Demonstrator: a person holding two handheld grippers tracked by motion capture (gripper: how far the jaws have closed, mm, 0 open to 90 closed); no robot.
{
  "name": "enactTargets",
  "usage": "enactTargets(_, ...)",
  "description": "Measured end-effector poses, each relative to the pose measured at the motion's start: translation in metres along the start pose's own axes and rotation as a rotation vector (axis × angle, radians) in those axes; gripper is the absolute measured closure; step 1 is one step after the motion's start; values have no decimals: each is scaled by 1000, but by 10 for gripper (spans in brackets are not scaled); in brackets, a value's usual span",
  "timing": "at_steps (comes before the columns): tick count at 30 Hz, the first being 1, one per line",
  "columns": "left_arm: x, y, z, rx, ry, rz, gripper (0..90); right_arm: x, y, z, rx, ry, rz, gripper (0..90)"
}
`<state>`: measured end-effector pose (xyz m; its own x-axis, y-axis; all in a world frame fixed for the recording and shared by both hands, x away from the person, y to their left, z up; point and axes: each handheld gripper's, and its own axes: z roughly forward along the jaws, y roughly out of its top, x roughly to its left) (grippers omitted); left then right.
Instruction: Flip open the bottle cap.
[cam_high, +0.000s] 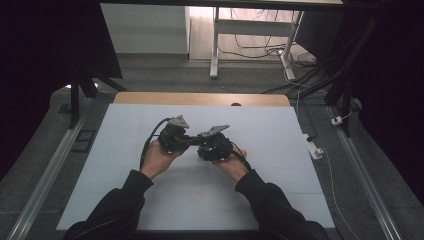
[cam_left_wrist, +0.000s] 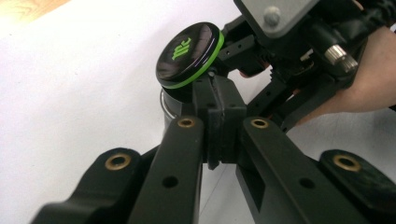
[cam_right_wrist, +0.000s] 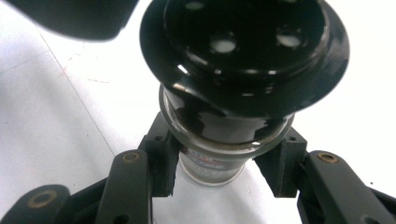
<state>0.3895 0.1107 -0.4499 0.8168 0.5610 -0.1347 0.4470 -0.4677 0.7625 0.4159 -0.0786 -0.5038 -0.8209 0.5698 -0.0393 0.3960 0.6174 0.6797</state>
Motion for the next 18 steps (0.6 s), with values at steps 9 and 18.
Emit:
enactTargets(9, 7, 4, -5, -23, 44, -22, 889, 1, 0, 0, 1, -5, -18, 521)
enactTargets(18, 22, -2, -5, -33, 54, -80, 888, 1, 0, 0, -1, -5, -12, 520)
